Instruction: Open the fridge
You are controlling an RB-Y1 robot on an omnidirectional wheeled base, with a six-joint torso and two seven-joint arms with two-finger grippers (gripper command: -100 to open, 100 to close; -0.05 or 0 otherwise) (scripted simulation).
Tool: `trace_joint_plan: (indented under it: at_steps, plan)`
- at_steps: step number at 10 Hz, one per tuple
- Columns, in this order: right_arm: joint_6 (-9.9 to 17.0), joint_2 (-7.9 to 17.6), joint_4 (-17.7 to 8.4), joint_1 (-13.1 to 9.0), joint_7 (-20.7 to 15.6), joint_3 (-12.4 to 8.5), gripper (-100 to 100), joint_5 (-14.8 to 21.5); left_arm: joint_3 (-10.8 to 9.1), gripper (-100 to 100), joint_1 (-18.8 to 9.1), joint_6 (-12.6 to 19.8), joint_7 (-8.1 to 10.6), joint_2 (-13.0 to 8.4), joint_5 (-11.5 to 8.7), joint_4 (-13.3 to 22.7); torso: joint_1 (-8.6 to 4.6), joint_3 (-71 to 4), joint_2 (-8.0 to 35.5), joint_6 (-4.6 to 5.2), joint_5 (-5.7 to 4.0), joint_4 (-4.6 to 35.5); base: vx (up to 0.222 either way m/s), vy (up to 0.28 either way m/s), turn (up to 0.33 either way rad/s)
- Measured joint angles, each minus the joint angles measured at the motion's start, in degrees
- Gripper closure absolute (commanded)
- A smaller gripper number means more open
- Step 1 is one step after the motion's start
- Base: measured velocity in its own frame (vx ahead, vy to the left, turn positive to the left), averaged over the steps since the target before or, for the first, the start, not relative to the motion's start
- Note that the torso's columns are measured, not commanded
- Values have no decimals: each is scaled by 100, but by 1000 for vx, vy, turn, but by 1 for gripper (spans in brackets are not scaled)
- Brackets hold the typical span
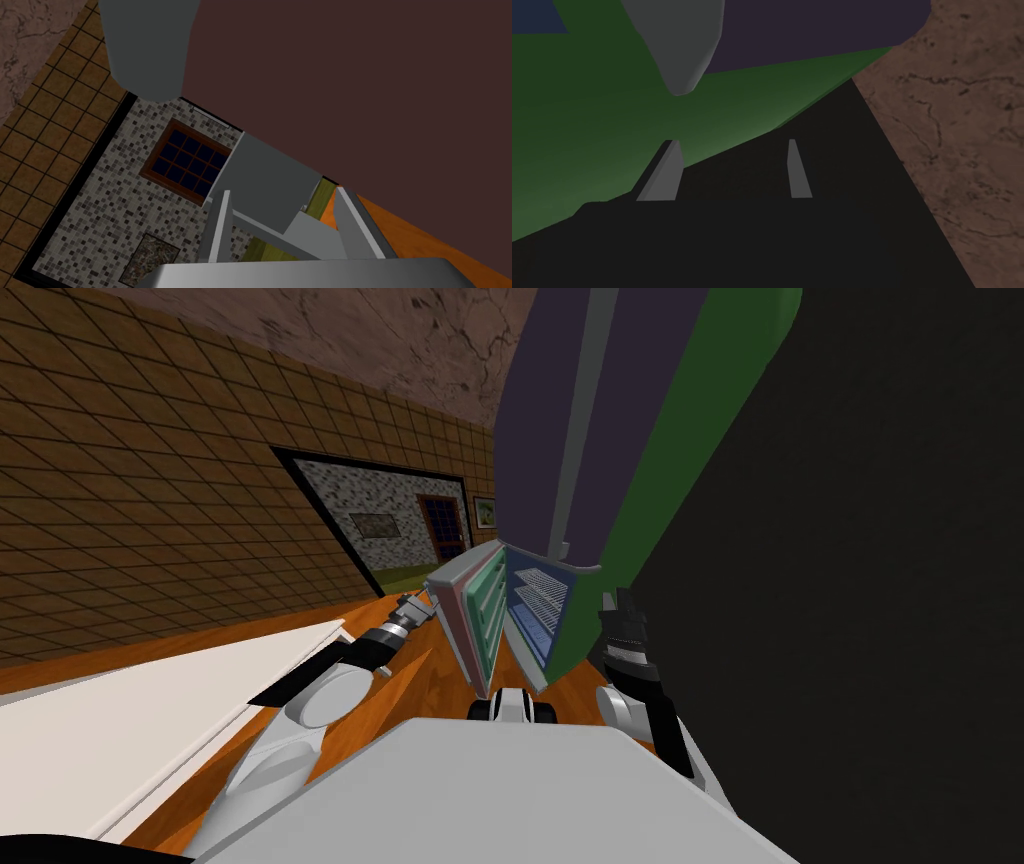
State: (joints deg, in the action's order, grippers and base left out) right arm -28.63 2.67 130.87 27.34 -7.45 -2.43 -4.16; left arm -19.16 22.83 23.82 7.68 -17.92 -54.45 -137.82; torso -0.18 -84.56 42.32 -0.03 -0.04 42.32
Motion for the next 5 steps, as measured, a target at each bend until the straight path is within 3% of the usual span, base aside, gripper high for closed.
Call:
trace_joint_plan:
  at_steps: [2, 3, 5]
  plan:
    - [0, 0, 0, 1, 0, 0, 0, 0, -146, -100, 33, 70, 61, -15, -49, -141, -35, 12, 11, 25, -2, -12, 23, -1, 99]
    - [0, -1, 0, 0, 0, 1, 0, 0, -161, 100, 33, 68, 72, -16, -51, -147, -27, 12, 12, 22, -4, -8, -16, 0, -74]
    - [0, -1, 0, -2, 0, 2, 0, 0, -51, 100, 4, 60, 42, 3, -10, -61, 8, 9, 11, 9, 1, 0, -38, -5, -124]
